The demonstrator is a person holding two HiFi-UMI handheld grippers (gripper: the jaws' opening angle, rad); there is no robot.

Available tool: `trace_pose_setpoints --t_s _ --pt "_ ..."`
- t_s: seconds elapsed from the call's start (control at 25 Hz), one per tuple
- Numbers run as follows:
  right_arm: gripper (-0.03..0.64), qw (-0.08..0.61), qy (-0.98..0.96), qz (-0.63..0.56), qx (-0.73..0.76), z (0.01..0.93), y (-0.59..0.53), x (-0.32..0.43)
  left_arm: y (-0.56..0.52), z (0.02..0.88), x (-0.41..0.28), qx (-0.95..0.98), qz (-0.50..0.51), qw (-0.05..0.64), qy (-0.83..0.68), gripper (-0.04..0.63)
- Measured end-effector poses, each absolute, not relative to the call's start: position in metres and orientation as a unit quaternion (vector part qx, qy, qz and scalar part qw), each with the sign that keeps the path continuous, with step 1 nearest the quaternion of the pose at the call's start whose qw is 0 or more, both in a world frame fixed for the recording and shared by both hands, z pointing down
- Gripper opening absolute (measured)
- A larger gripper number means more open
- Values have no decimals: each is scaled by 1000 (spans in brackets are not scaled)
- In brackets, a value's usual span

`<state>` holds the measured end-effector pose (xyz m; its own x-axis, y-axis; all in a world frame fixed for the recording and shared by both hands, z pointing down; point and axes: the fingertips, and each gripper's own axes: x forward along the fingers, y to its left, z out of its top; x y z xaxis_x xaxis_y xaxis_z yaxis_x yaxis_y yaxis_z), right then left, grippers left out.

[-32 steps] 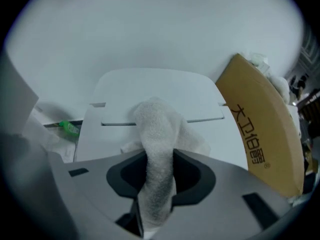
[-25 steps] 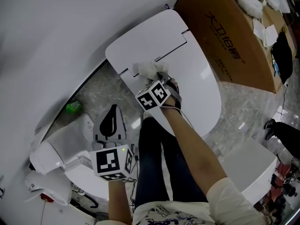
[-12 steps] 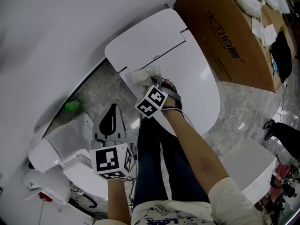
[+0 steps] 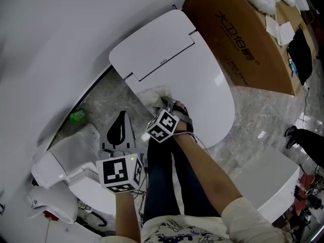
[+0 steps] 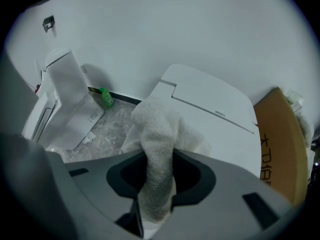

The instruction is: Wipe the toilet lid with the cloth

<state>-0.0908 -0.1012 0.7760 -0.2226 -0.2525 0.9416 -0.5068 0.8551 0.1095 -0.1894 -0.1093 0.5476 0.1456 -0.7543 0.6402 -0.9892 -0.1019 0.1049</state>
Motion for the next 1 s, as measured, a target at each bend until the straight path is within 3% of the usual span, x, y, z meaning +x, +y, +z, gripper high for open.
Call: trace_pose_setpoints --t_s 1.0 --pt "112 550 -736 249 304 784 43 30 -114 538 -107 771 235 241 -541 9"
